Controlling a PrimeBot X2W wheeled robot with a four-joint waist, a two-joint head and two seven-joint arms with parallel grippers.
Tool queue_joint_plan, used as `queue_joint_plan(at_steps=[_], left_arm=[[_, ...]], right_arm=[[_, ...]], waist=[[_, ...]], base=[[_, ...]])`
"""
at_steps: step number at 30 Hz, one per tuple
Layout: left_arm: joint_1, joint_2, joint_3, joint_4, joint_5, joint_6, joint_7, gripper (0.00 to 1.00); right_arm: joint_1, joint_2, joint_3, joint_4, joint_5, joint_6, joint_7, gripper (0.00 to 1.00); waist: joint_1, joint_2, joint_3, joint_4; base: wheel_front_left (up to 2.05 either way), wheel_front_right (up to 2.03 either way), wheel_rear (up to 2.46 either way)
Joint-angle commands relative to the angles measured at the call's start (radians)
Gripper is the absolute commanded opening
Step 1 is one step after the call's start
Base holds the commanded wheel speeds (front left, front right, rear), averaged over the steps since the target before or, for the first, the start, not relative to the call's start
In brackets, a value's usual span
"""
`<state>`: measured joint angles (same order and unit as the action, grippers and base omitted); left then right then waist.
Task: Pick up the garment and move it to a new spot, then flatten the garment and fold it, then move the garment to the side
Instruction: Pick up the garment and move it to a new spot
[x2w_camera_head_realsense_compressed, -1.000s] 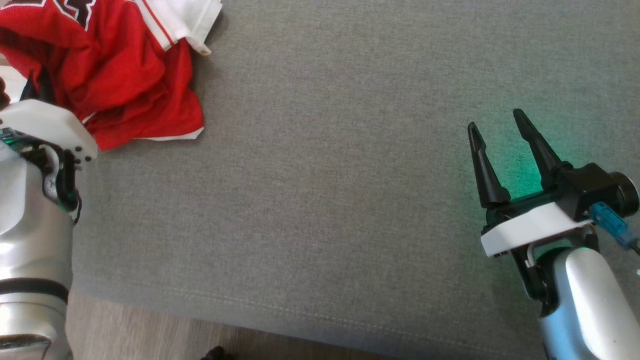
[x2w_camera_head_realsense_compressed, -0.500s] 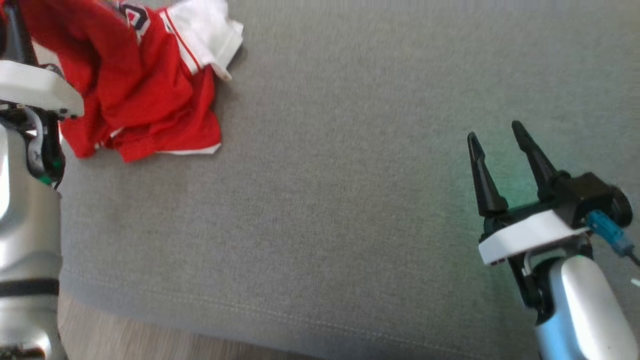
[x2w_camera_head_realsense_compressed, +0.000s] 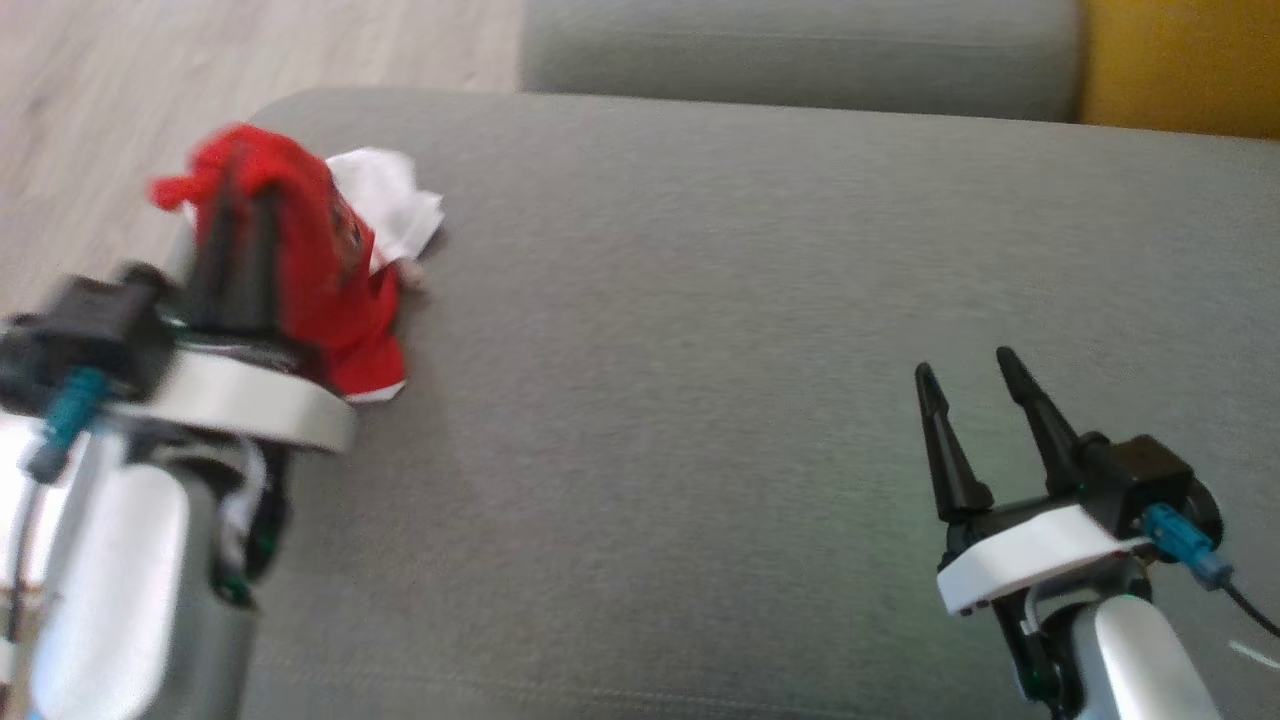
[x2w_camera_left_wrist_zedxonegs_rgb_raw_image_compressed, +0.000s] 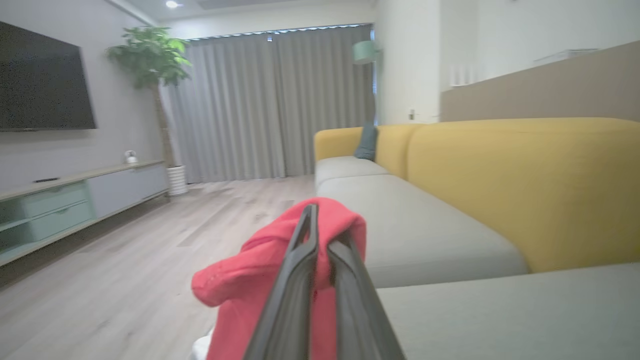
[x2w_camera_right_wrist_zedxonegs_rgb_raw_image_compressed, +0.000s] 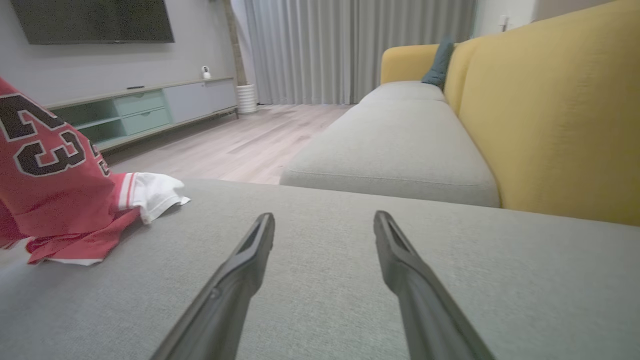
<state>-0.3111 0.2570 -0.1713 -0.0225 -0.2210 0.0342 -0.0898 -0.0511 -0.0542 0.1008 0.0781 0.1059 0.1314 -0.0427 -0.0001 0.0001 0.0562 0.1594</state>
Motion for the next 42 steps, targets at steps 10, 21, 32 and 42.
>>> queue_joint_plan(at_steps=[10, 21, 32, 42], left_arm=[[-0.072, -0.084, -0.152, -0.115, -0.009, -0.061, 0.055, 0.0], [-0.228, -0.199, -0.375, 0.016, -0.048, -0.108, 0.01, 0.0], [-0.322, -0.206, -0.536, 0.286, -0.091, -0.099, 0.001, 0.0], [-0.319, -0.207, -0.661, 0.431, -0.107, -0.143, -0.067, 1.0]], right_arm=[[-0.026, 0.004, 0.032, -0.074, 0.02, -0.001, 0.007, 1.0], [-0.069, 0.004, 0.038, -0.086, 0.053, -0.001, -0.021, 1.0], [-0.111, 0.004, 0.044, -0.059, 0.085, -0.001, -0.075, 1.0], [-0.127, 0.004, 0.039, -0.016, 0.083, -0.001, -0.092, 1.0]], waist=[[0.0001, -0.0001, 0.013, -0.213], [0.0001, -0.0001, 0.152, -0.418], [0.0001, -0.0001, 0.251, -0.494], [0.0001, -0.0001, 0.229, -0.445]], base=[[0.0, 0.0, 0.0], [0.0, 0.0, 0.0], [0.0, 0.0, 0.0], [0.0, 0.0, 0.0]])
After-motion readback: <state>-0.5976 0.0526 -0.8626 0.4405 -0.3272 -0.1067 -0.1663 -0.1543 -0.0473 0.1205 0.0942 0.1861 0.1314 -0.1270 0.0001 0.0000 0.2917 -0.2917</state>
